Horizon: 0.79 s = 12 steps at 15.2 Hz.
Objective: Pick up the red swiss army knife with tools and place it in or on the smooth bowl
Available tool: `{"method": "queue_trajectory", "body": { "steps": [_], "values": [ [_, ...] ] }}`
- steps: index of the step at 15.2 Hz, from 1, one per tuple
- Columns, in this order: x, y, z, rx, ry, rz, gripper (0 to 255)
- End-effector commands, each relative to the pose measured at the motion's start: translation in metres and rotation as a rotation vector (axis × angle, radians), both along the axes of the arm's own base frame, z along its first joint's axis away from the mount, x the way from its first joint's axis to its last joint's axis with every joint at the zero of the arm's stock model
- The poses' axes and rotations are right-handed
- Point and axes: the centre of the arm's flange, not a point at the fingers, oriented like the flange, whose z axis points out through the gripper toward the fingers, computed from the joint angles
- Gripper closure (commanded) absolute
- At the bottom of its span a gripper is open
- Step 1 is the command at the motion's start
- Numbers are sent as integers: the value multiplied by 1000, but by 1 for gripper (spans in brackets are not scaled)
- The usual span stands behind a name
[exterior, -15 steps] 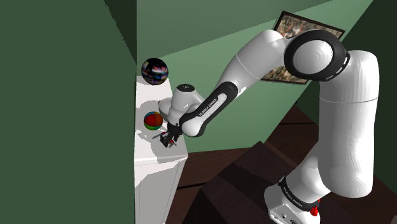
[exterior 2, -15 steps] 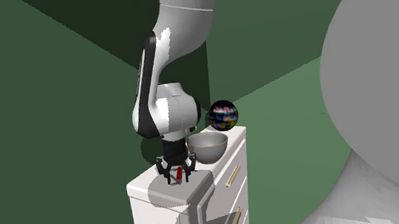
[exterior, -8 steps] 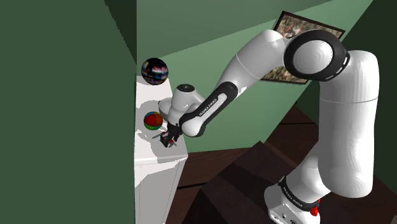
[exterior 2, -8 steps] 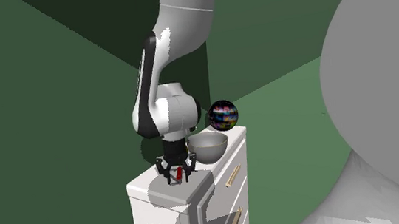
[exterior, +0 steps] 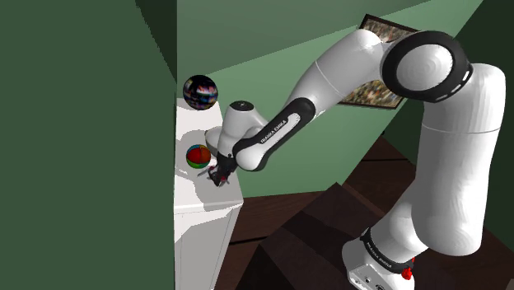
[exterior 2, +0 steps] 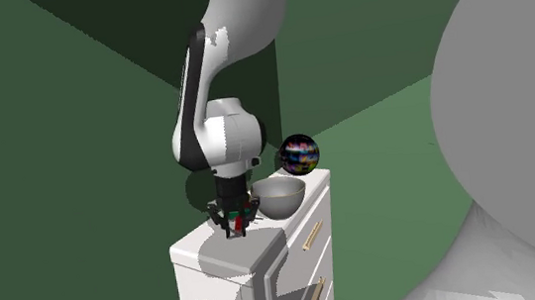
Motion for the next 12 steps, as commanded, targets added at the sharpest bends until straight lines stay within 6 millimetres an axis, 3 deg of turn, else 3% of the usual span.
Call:
{"method": "queue_trajectory", "body": {
  "steps": [1, 12],
  "values": [
    [0, -1, 11, 0, 0, 0, 255],
    [0, -1, 69, 0, 0, 0, 255]
  ]
}}
